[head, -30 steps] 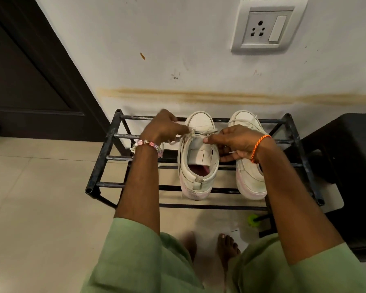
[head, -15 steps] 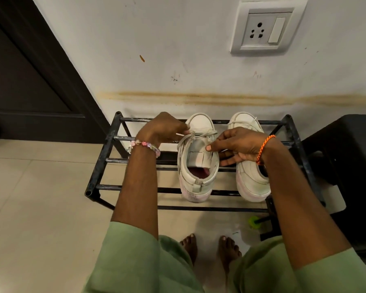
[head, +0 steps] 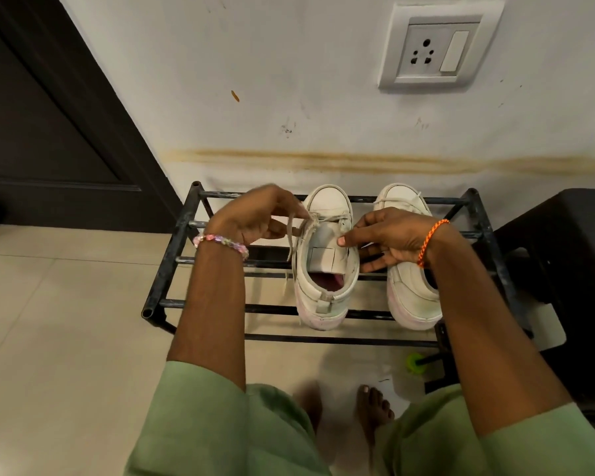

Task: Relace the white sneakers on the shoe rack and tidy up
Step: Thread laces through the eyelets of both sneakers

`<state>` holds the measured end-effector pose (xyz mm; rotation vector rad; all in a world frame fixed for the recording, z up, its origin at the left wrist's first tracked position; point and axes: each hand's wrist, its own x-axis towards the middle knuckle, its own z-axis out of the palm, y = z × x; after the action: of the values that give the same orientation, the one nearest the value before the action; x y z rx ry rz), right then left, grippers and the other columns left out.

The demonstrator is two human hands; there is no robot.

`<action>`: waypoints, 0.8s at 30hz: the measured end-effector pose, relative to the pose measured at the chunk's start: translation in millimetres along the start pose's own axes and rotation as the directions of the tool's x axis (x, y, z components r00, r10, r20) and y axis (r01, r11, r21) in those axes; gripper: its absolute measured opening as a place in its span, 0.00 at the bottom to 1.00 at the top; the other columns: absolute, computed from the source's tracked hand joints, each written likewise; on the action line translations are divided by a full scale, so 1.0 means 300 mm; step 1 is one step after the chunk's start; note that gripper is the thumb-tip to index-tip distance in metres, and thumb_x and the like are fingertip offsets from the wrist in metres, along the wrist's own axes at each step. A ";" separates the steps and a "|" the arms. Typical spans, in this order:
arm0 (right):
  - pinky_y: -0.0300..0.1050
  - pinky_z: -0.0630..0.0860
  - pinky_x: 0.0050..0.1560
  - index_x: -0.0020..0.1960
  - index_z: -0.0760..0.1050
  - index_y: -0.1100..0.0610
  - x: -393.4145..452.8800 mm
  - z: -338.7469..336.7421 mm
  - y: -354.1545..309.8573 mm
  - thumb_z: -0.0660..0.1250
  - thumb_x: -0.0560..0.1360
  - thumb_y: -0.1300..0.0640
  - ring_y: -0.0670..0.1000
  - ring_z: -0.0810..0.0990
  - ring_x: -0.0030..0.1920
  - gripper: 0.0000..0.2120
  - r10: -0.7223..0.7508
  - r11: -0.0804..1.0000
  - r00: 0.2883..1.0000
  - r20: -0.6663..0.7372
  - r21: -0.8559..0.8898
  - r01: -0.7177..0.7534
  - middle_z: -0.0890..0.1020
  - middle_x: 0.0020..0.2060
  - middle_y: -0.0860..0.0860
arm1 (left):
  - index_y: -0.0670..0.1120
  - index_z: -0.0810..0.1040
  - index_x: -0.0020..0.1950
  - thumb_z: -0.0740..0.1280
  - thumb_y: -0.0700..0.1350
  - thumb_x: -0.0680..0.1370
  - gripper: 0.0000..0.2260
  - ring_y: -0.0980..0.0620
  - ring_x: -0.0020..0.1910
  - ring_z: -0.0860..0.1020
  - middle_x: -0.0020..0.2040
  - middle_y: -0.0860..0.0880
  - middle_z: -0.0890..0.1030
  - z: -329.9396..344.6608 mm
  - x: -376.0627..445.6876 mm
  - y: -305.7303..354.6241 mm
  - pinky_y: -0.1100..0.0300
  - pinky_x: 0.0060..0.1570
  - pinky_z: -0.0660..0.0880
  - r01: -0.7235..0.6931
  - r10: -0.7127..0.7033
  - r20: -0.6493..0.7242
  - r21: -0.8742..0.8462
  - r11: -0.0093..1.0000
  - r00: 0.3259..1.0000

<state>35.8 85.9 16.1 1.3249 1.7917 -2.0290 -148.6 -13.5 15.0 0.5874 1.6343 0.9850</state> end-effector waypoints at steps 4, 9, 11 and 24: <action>0.48 0.81 0.41 0.45 0.73 0.59 -0.002 0.009 -0.006 0.68 0.73 0.66 0.53 0.82 0.41 0.05 0.000 0.999 1.000 -0.030 -0.036 -0.002 0.81 0.41 0.55 | 0.44 0.69 0.31 0.58 0.38 0.71 0.09 0.44 0.40 0.82 0.35 0.45 0.82 -0.023 -0.004 -0.013 0.47 0.58 0.71 0.053 -0.042 0.048 -0.253 0.966 0.998; 0.49 0.80 0.43 0.43 0.72 0.58 0.006 0.021 -0.004 0.67 0.74 0.63 0.52 0.81 0.40 0.04 -0.005 0.996 0.996 -0.085 -0.085 -0.003 0.81 0.40 0.55 | 0.46 0.68 0.26 0.59 0.41 0.71 0.12 0.43 0.47 0.83 0.44 0.41 0.84 -0.031 0.003 -0.021 0.46 0.59 0.71 0.114 -0.106 0.050 -0.223 0.968 0.993; 0.48 0.81 0.41 0.43 0.72 0.58 0.011 0.028 -0.004 0.67 0.74 0.63 0.52 0.81 0.40 0.04 -0.007 0.995 0.994 -0.110 -0.104 -0.004 0.80 0.41 0.55 | 0.47 0.69 0.32 0.61 0.45 0.72 0.09 0.45 0.44 0.84 0.43 0.43 0.84 -0.021 -0.001 -0.018 0.49 0.56 0.72 0.149 -0.149 0.012 -0.122 0.981 0.989; 0.52 0.82 0.43 0.39 0.70 0.57 0.026 0.068 0.034 0.68 0.72 0.54 0.55 0.82 0.44 0.09 -0.188 0.963 0.930 -0.317 -0.247 0.110 0.80 0.43 0.57 | 0.44 0.73 0.41 0.65 0.46 0.79 0.09 0.51 0.41 0.75 0.51 0.45 0.78 0.085 0.028 -0.070 0.60 0.38 0.76 0.067 -0.040 -0.221 0.115 0.991 0.974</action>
<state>26.8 68.8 1.7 1.5833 2.2558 -1.6721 -124.6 -10.2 -9.0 0.5279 1.9061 0.9413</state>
